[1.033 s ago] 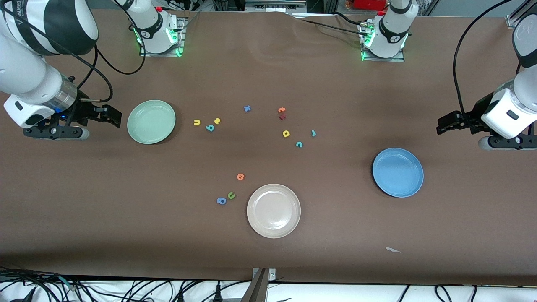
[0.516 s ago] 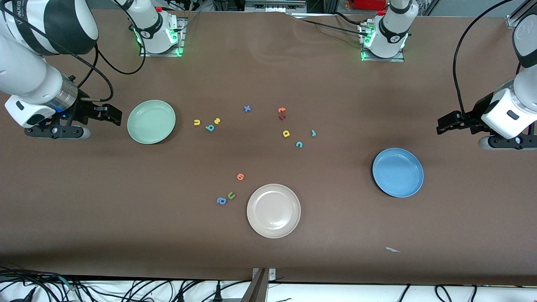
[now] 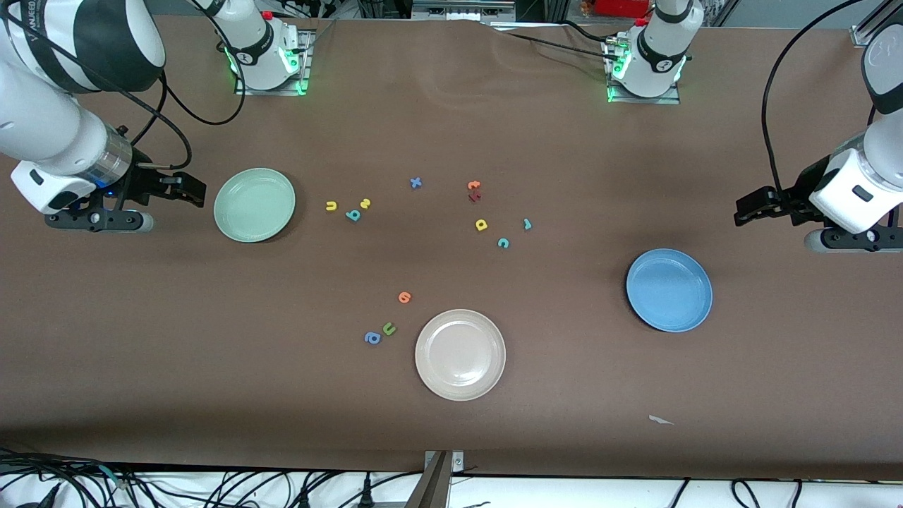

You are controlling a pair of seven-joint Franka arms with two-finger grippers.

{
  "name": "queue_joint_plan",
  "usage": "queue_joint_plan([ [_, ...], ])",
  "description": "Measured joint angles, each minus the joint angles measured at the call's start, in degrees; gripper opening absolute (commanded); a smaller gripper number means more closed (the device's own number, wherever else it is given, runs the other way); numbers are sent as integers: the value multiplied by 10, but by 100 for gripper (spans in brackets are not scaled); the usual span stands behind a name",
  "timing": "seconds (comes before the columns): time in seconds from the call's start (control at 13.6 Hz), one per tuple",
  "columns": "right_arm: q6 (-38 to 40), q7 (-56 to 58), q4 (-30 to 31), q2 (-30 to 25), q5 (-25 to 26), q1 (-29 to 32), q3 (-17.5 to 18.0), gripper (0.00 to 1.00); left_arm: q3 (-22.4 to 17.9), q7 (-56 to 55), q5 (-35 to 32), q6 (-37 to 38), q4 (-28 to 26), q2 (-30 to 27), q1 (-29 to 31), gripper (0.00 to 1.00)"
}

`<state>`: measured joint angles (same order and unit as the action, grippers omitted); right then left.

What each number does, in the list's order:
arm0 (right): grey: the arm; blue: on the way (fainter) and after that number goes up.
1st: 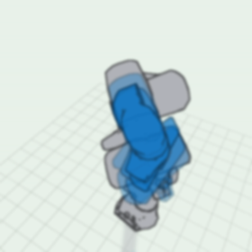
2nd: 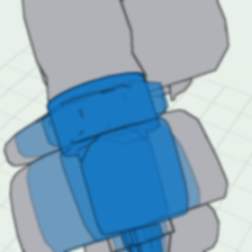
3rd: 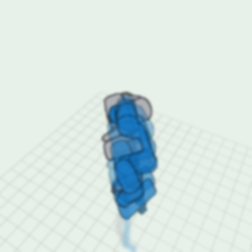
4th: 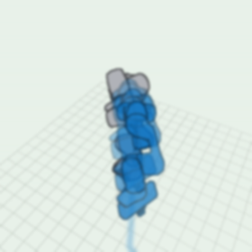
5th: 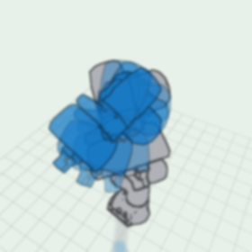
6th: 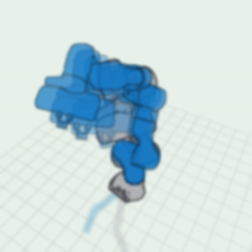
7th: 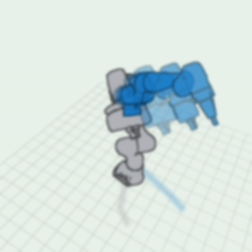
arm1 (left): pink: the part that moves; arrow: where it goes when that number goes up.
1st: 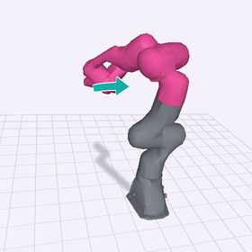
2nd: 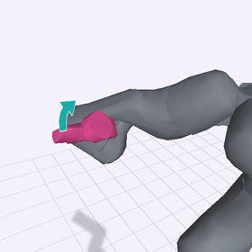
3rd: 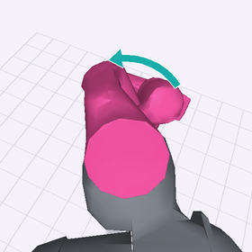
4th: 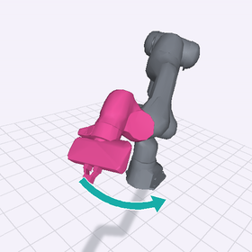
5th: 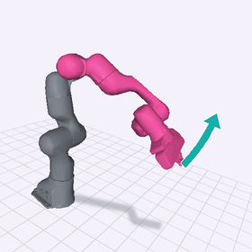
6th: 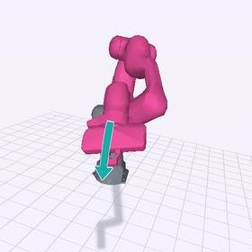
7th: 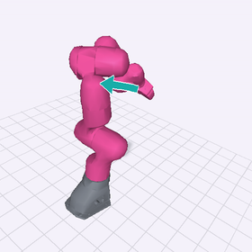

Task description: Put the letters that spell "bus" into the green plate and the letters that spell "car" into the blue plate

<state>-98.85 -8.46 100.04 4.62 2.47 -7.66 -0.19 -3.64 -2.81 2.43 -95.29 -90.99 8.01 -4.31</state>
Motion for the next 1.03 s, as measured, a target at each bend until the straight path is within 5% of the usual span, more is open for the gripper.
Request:
queue_joint_plan([
  [1.03,5,-14,2,0,0,0,0,99,0,0,0,1,0,1,0,100],
])
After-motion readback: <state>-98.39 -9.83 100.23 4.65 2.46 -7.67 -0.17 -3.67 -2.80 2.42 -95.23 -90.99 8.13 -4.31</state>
